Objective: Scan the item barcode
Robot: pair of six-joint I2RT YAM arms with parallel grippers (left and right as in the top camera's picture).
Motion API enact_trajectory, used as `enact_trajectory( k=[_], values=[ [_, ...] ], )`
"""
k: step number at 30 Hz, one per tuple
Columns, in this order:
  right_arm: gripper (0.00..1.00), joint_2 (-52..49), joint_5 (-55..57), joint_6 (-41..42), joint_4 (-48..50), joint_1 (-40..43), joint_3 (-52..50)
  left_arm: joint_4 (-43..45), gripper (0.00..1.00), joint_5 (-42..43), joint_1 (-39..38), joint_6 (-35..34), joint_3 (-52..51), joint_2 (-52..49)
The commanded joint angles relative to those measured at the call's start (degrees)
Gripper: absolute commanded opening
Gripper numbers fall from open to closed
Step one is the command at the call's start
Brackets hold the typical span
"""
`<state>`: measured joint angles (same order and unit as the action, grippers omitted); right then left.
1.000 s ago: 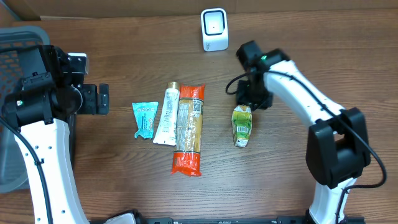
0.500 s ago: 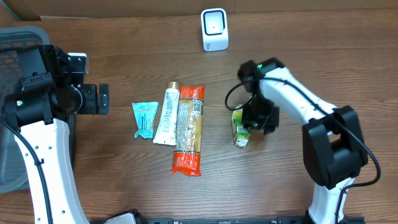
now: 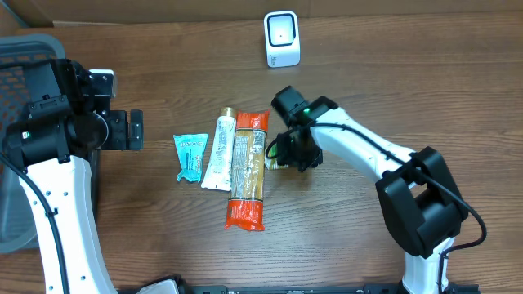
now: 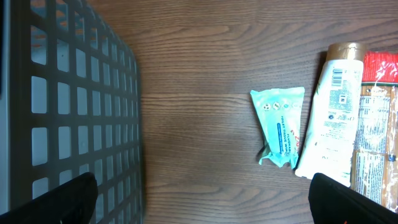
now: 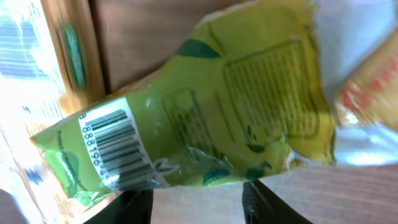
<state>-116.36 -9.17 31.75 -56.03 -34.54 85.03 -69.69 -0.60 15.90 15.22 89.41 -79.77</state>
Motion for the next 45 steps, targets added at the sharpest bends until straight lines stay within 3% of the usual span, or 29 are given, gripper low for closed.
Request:
enact_trajectory(
  k=[1,5,10,15,20,25,30,34,41,45],
  values=[
    [0.43,0.3,0.5,0.1,-0.8,4.9,2.8,0.0,1.0,0.6,0.2,0.9,0.3,0.4],
    [0.44,0.3,0.5,-5.9,-6.8,8.7,8.8,-0.2,1.0,0.5,0.2,0.9,0.3,0.4],
    [0.66,0.3,0.5,-15.3,-8.2,11.4,12.6,-0.2,1.0,0.4,0.2,0.9,0.3,0.4],
    [0.65,-2.1,0.3,-22.7,-7.0,12.0,12.4,-0.2,1.0,0.5,0.2,0.9,0.3,0.4],
    [0.5,-5.1,-0.4,-25.7,-7.9,12.0,12.4,-0.2,1.0,0.4,0.2,0.9,0.3,0.4],
    [0.43,-6.5,0.1,-27.9,-7.0,12.2,12.4,-0.2,1.0,0.4,0.2,0.9,0.3,0.4],
    [0.17,-8.0,0.0,-27.9,-6.9,12.2,12.4,-0.2,1.0,0.4,0.2,0.9,0.3,0.4],
    [0.06,-8.0,0.0,-25.0,-6.9,12.8,12.5,-0.2,1.0,0.4,0.2,0.9,0.3,0.4],
    [0.04,-7.8,0.1,-14.4,-11.7,15.7,12.5,-0.2,0.99,0.4,0.2,0.9,0.3,0.4],
    [0.04,-7.8,3.5,-1.0,-16.7,17.6,12.5,-0.2,1.0,0.5,0.2,0.9,0.3,0.4]
  ],
)
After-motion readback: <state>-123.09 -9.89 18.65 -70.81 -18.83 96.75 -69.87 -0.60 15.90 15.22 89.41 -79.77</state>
